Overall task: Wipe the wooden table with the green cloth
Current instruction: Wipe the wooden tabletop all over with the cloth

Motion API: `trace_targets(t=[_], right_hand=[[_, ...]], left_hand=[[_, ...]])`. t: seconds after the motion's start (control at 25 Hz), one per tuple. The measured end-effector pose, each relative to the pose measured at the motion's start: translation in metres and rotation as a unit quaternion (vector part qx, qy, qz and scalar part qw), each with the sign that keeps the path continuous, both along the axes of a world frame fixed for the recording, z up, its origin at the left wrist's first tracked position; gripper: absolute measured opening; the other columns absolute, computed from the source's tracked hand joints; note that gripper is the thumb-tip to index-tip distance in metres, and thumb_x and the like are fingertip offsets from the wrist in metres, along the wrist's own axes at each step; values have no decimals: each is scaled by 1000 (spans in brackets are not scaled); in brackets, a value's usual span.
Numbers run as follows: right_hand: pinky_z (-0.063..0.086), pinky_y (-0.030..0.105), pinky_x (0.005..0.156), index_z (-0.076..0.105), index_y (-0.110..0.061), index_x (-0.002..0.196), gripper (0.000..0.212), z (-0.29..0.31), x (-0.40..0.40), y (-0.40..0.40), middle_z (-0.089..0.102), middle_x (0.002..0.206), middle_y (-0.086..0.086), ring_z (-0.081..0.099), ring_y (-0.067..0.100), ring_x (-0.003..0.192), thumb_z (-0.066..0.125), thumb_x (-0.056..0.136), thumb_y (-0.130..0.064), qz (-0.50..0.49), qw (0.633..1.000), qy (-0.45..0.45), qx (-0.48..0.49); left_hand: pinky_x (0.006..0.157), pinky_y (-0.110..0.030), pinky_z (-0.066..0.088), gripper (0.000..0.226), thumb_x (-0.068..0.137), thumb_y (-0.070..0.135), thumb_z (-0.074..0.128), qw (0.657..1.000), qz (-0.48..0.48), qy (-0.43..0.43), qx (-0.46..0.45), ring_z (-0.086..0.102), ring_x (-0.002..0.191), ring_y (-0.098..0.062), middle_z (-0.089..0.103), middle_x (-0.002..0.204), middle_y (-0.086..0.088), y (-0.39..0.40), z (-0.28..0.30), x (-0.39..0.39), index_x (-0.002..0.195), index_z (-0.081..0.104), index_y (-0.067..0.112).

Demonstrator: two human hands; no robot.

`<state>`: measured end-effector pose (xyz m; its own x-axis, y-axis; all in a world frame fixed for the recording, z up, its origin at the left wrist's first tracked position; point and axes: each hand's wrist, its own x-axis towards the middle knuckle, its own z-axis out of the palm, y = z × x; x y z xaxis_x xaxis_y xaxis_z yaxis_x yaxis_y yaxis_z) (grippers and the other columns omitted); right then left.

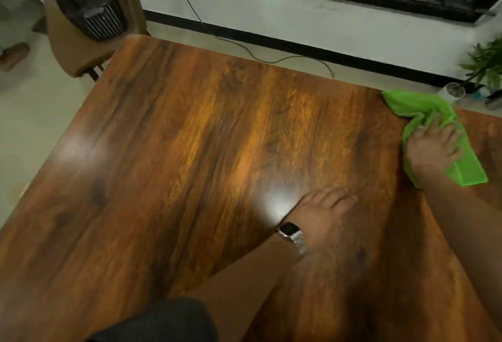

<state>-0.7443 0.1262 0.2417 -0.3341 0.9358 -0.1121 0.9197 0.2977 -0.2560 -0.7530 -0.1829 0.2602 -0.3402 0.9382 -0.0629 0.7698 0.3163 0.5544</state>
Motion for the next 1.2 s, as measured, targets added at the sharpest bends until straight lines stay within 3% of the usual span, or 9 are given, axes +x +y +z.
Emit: trace_targets(t=[0.2, 0.32, 0.44, 0.56, 0.72, 0.84, 0.96, 1.12, 1.2], right_hand=[[1, 56, 120, 14, -24, 157, 55, 0, -165, -119, 7, 165, 9, 3, 28, 152, 21, 103, -37, 72, 997, -3, -6], [-1, 53, 121, 9, -24, 157, 56, 1, -243, -212, 4, 165, 8, 1, 27, 152, 21, 103, -37, 169, 985, -7, -20], [-2, 52, 122, 5, -25, 157, 57, 5, -281, -312, 3, 166, 7, -2, 26, 152, 22, 103, -36, 308, 951, -7, -33], [0, 50, 122, 9, -26, 157, 58, 4, -270, -399, 4, 166, 5, -1, 24, 152, 26, 103, -35, 465, 884, -28, -38], [5, 45, 123, 26, -23, 153, 54, -3, -188, -432, 17, 164, 2, 10, 21, 152, 31, 102, -39, 623, 781, -38, 3], [7, 43, 123, 30, -27, 152, 52, -3, -108, -387, 21, 163, 0, 12, 19, 152, 34, 102, -42, 658, 752, -38, 19], [7, 42, 124, 23, -31, 154, 55, 1, -26, -328, 19, 164, -2, 11, 17, 152, 31, 102, -45, 630, 776, -35, 17], [20, 43, 121, 19, -24, 156, 62, 10, 101, -271, 25, 162, -1, 15, 14, 151, 33, 101, -49, 503, 864, -20, -11], [22, 39, 118, 18, -21, 156, 67, 16, 171, -259, 25, 161, -3, 18, 13, 150, 36, 100, -52, 430, 902, -13, -32]], left_hand=[[110, -44, 35, 50, 87, 21, 51, 990, 138, 9, 1, 40, 136, -24, 48, 142, -5, -127, -7, -122, 136, 48, 13], [115, -38, 28, 50, 89, 18, 54, 974, 223, 23, -2, 38, 138, -21, 48, 143, -4, -181, 0, -164, 138, 45, 13], [112, -42, 28, 50, 90, 17, 53, 941, 335, 37, 34, 37, 137, -25, 48, 143, -8, -203, 11, -194, 139, 44, 10], [112, -42, 27, 49, 90, 22, 44, 903, 419, 63, 73, 39, 135, -30, 48, 141, -13, -211, 17, -228, 136, 47, 6], [108, -45, 32, 40, 91, 22, 44, 881, 467, 73, 27, 45, 128, -30, 53, 136, -12, -229, 4, -231, 128, 56, 9], [93, -51, 44, 43, 93, 31, 42, 904, 409, 118, -33, 49, 123, -33, 54, 135, -10, -222, -5, -156, 130, 56, 13], [83, -47, 46, 47, 92, 37, 41, 926, 349, 118, -79, 48, 120, -31, 52, 136, -4, -183, -6, -77, 136, 48, 23], [93, -37, 43, 57, 96, 36, 34, 969, 160, 139, -130, 45, 117, -24, 44, 138, -1, -107, 4, 3, 151, 20, 25], [82, -35, 48, 55, 95, 37, 42, 981, 102, 105, -130, 46, 110, -24, 46, 131, -2, -73, 14, 49, 147, 28, 28]])
